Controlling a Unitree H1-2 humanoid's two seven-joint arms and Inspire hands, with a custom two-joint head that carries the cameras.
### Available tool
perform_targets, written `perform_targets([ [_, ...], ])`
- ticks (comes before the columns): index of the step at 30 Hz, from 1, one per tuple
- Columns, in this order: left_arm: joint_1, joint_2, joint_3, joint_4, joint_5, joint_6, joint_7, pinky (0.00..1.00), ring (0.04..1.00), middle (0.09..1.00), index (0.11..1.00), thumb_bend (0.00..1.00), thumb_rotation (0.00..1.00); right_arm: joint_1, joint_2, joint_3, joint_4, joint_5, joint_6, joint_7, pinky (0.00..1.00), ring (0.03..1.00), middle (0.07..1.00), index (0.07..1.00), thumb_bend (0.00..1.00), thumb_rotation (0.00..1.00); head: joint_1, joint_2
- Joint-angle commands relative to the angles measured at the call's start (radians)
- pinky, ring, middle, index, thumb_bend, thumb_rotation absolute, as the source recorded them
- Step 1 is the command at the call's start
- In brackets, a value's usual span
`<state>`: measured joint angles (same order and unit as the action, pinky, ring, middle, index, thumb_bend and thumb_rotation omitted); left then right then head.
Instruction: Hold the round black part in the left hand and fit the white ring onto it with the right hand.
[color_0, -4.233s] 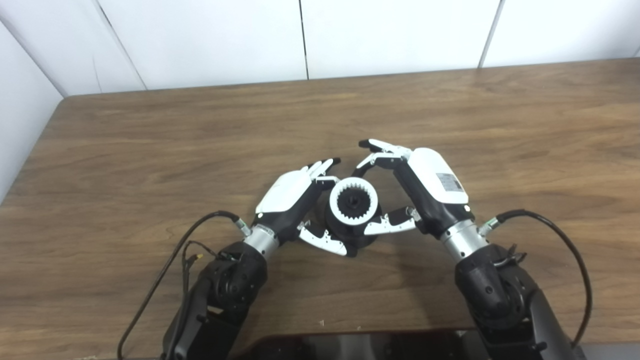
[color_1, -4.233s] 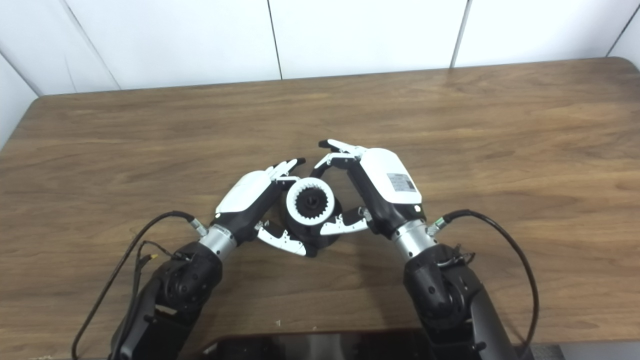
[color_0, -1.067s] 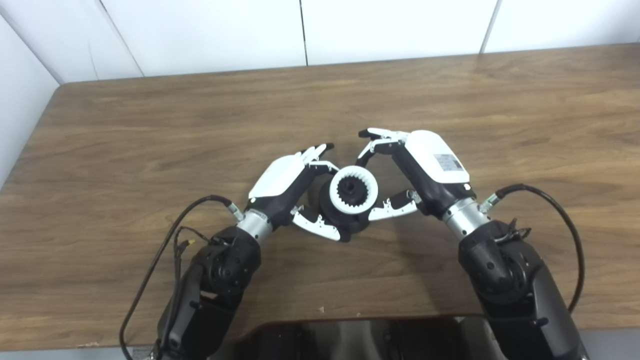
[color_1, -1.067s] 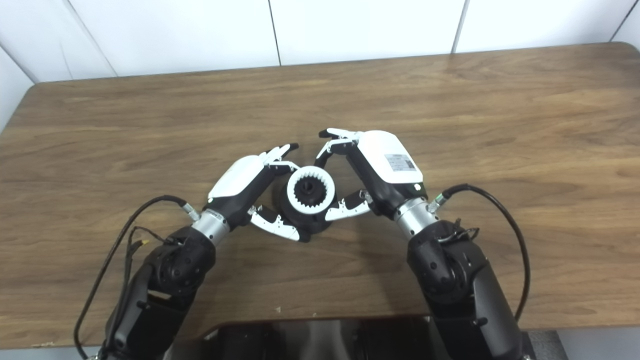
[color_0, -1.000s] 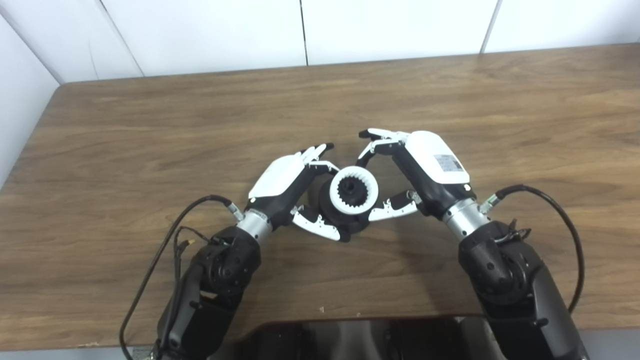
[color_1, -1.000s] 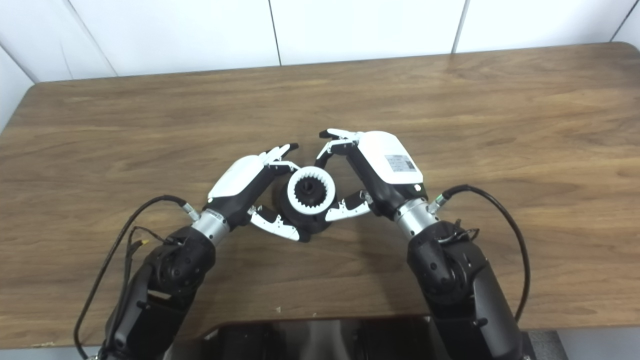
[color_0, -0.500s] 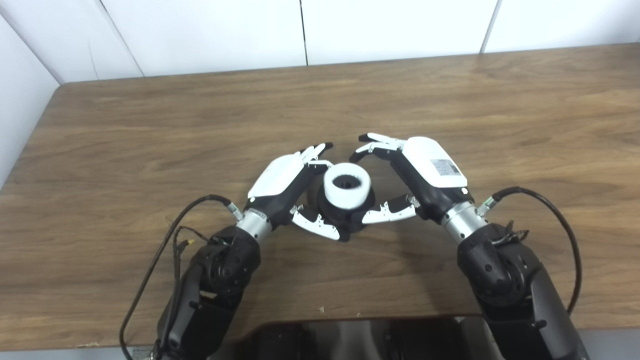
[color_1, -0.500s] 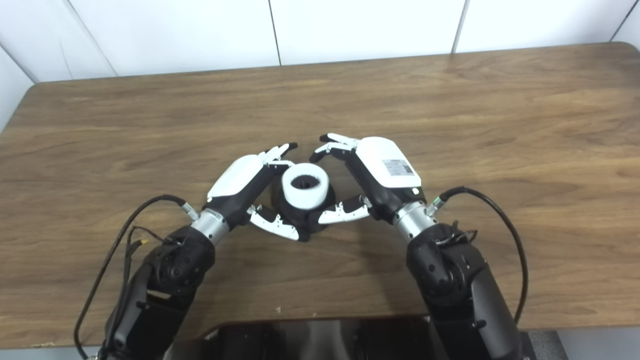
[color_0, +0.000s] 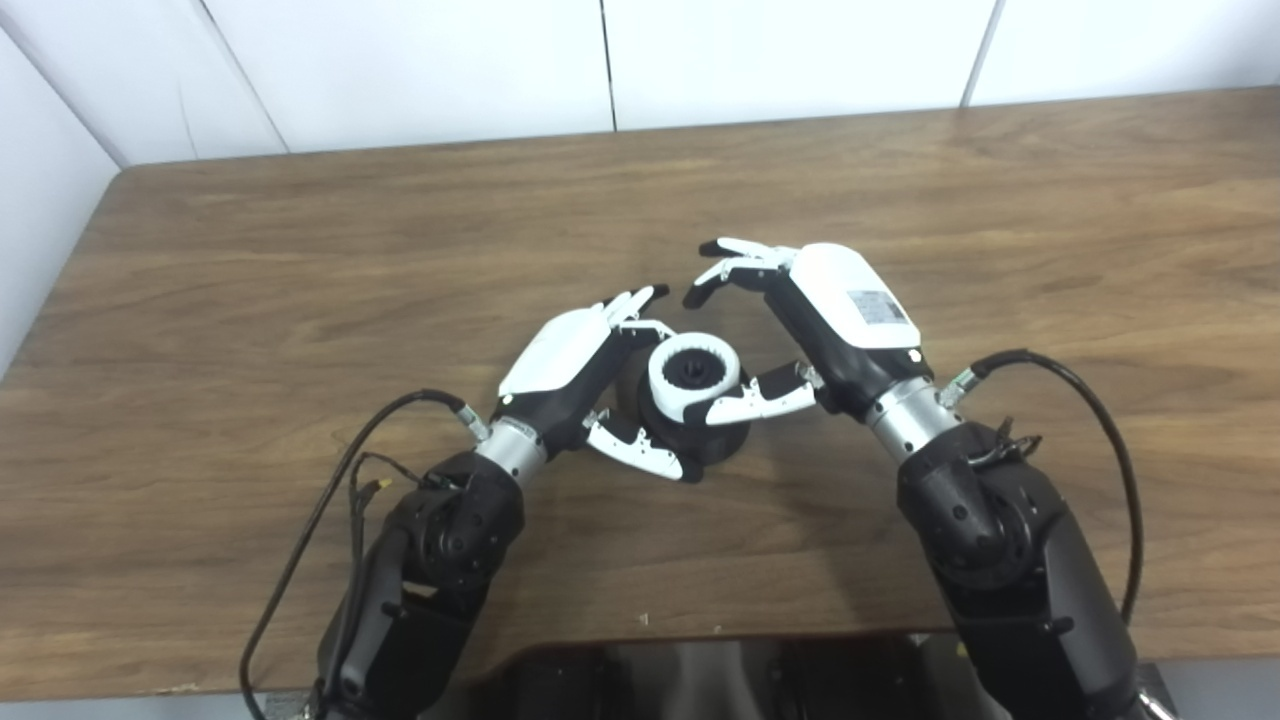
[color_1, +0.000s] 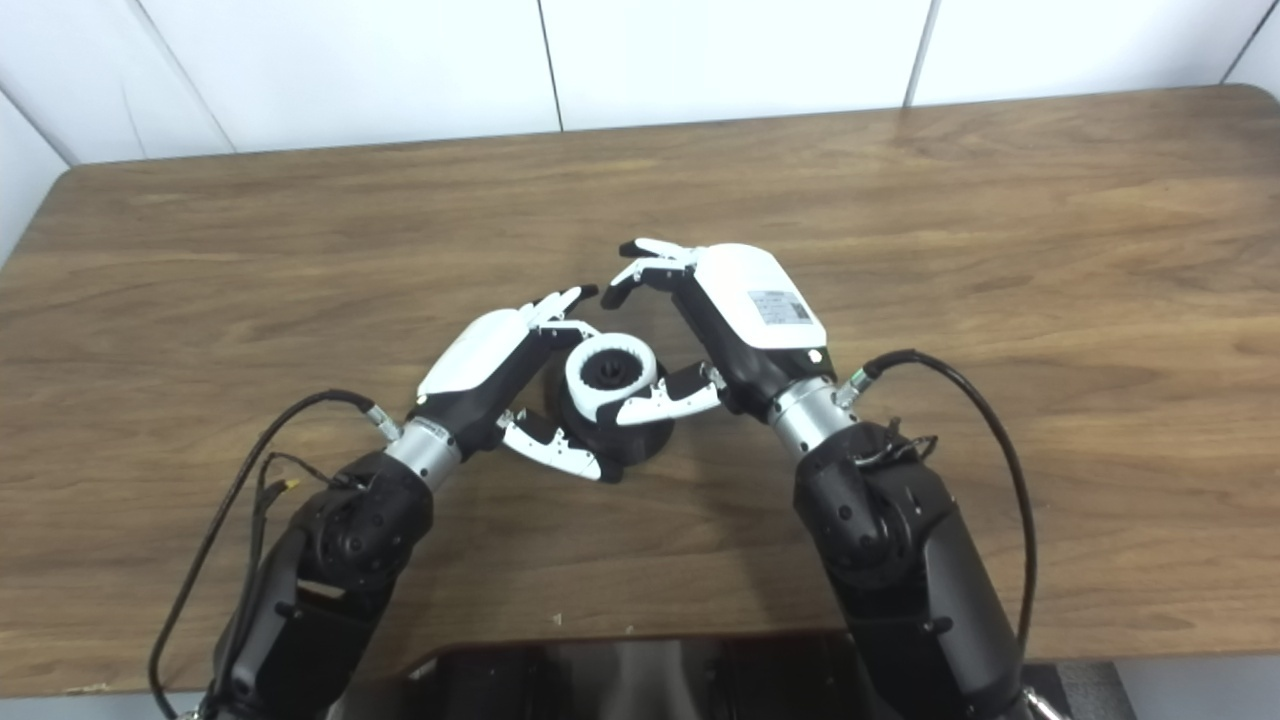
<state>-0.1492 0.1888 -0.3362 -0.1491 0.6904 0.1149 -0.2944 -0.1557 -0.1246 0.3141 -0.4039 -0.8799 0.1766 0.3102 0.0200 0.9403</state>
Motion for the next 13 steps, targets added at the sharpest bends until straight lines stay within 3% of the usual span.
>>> perform_targets([
  [1,-0.032,0.004,0.005,-0.036,-0.007,-0.016,0.019,1.00,1.000,1.000,0.607,0.96,0.30,-0.034,0.006,-0.007,-0.026,-0.007,-0.001,-0.008,0.87,0.831,0.858,0.658,0.82,0.31,-0.005,-0.003],
  [5,-0.029,0.005,0.005,-0.039,-0.003,-0.016,0.020,1.00,1.000,1.000,0.607,0.96,0.30,-0.029,-0.004,-0.006,-0.033,-0.005,0.001,0.004,0.87,0.835,0.863,0.676,0.84,0.31,-0.017,-0.024],
  [10,-0.028,0.005,0.007,-0.042,-0.002,-0.011,0.019,1.00,1.000,1.000,0.608,0.96,0.30,-0.032,-0.049,-0.016,-0.047,0.052,0.021,0.091,0.84,0.891,0.922,0.754,0.92,0.45,-0.013,-0.027],
  [13,-0.031,0.006,0.008,-0.039,-0.002,-0.009,0.017,1.00,1.000,1.000,0.611,0.95,0.29,-0.031,-0.077,-0.025,-0.050,0.073,0.024,0.118,0.84,0.905,0.938,0.781,0.99,0.48,-0.014,-0.030],
])
